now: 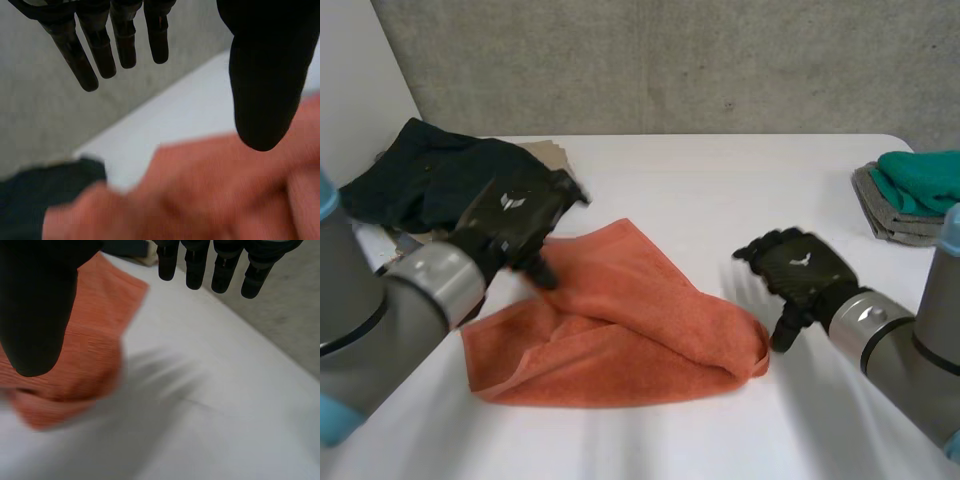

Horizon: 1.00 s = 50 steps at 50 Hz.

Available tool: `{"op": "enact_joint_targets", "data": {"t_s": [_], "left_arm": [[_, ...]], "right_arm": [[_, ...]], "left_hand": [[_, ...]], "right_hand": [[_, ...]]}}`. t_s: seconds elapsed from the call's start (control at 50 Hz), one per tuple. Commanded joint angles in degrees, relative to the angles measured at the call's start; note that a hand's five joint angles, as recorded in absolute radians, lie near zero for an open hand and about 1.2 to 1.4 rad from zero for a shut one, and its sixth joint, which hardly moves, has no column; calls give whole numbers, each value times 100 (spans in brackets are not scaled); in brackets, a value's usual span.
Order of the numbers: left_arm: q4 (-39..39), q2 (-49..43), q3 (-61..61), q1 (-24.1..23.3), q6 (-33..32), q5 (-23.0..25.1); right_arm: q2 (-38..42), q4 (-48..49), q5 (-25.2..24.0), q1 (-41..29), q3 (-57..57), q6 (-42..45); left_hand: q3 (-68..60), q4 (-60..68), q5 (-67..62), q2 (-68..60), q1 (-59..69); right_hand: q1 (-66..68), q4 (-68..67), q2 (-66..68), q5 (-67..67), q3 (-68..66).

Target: Fold the laundry.

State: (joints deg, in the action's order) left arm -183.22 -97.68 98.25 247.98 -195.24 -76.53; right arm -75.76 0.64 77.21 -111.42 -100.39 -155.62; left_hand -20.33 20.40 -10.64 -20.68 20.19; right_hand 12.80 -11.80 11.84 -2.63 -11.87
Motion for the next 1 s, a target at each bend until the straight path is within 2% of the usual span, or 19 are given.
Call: {"op": "enact_joint_targets", "data": {"t_s": [0.02, 0.04, 0.12, 0.22, 0.3, 0.36, 0.42, 0.48, 0.58, 0.82, 0.88, 0.9, 0.92, 0.96, 0.98, 1.0], "left_arm": [[94, 171, 1046, 277, -576, -528], [111, 171, 1151, 225, -550, -747], [138, 179, 1319, 163, -523, -1126], [138, 381, 1451, 198, -488, -1338], [147, 803, 1600, 417, -357, -1373], [190, 935, 1854, 637, -94, -1321], [243, 918, 2013, 647, 170, -1154], [243, 848, 2163, 716, 548, -655], [217, 479, 2093, 734, 830, -108], [199, -259, 1706, 655, 918, -37], [173, -418, 1601, 646, 918, -55], [155, -453, 1566, 638, 927, -64], [103, -471, 1504, 638, 927, -90], [33, -471, 1460, 646, 927, -151], [-11, -471, 1434, 646, 927, -195], [-125, -453, 1390, 638, 927, -291]], "right_arm": [[298, 304, -84, -485, 10, 49], [438, 409, -84, -555, 45, 101], [676, 542, -66, -608, 107, 242], [765, 577, -92, -714, 177, 418], [923, 770, -66, -740, 274, 585], [993, 832, -57, -740, 353, 751], [1054, 832, -48, -740, 423, 875], [1142, 797, -40, -740, 485, 910], [1195, 797, -40, -758, 511, 910], [1441, 824, 48, -793, 625, 902], [1617, 824, 136, -811, 704, 902], [1687, 815, 197, -811, 766, 910], [1705, 797, 224, -811, 792, 910], [1714, 788, 268, -793, 836, 910], [1670, 780, 303, -758, 845, 910], [1661, 788, 320, -758, 845, 910]], "left_hand": [[-1241, 1234, -1210, -1206, 1255], [-1409, 1402, -1378, -1374, 1423], [-1747, 1740, -1716, -1711, 1760], [-1748, 1740, -1716, -1712, 1761], [-1379, 1372, -1348, -1344, 1393], [-1176, 1168, -1144, -1140, 1189], [-1142, 1135, -1111, -1106, 1155], [-1159, 1151, -1127, -1123, 1172], [-1276, 1269, -1245, -1241, 1290], [-1981, 1973, -1949, -1945, 1994], [-3827, 3820, -3796, -3791, 3840], [-4583, 4575, -4551, -4547, 4596], [-5954, 5946, -5922, -5918, 5967], [-5967, 5960, -5936, -5932, 5981], [-5967, 5960, -5936, -5932, 5981], [-5967, 5960, -5936, -5932, 5981]], "right_hand": [[-280, 180, -184, 263, 187], [-280, 180, -184, 263, 187], [-280, 180, -184, 263, 187], [-280, 180, -184, 263, 187], [-280, 180, -184, 263, 187], [-280, 180, -184, 263, 187], [-280, 180, -184, 263, 187], [-280, 180, -184, 263, 187], [-272, 172, -176, 255, 178], [-54, -47, 42, 37, -40], [818, -918, 914, -835, -912], [1820, -1921, 1917, -1838, -1914], [2497, -2597, 2593, -2514, -2590], [4260, -4360, 4356, -4277, -4354], [6151, -6252, 6248, -6169, -6245], [6714, -6814, 6810, -6731, -6808]]}}
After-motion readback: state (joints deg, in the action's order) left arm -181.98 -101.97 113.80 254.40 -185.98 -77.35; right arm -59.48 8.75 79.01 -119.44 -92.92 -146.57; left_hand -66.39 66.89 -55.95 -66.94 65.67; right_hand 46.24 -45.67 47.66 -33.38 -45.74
